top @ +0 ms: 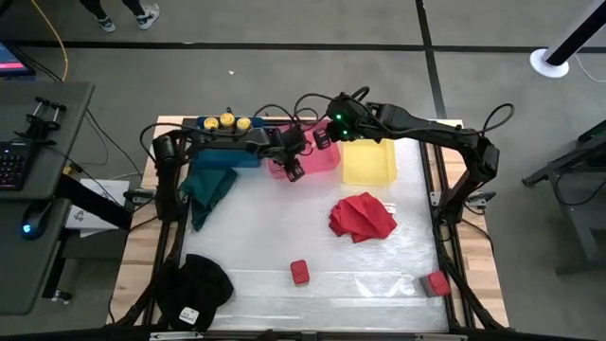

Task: Sort spices by type
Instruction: Put the brown seasoning bottle into the pink bin, then put the left red seasoning bottle into the yellow bin

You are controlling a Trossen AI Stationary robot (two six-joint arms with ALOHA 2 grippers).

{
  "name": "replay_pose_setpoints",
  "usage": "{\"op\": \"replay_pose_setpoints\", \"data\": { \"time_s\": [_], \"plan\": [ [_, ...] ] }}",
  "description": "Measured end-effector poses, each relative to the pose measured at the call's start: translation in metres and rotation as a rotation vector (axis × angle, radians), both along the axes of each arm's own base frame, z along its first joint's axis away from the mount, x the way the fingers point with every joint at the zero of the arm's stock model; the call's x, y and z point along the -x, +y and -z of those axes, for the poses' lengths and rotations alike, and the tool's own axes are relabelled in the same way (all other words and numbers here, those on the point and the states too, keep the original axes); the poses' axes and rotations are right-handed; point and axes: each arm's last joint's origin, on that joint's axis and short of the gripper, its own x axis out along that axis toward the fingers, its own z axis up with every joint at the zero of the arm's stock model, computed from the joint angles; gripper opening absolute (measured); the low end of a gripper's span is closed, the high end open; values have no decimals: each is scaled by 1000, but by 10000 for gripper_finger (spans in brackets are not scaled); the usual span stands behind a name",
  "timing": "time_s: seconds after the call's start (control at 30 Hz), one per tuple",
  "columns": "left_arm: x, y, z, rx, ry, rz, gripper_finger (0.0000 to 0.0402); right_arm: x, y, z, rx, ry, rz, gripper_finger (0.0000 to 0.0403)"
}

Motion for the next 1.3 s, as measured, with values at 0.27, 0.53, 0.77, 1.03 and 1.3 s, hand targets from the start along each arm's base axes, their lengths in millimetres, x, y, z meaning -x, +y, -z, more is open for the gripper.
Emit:
{"op": "replay_pose_setpoints", "data": {
  "time_s": [0.27,0.53,0.77,1.03,1.3],
  "plan": [
    [-1,1,0,0,-36,-33,170,0,0,0,0,0,1,0],
    [-3,1,-1,-4,-55,-39,215,0,0,0,0,0,1,0],
    [-3,1,0,16,-64,-41,258,0,0,0,0,0,1,0],
    [8,13,-41,-12,-117,-33,270,3,-8,0,-11,-5,24,0],
    [57,10,-115,-57,-257,-89,267,8,-31,4,-93,-54,41,0]
  ]
}}
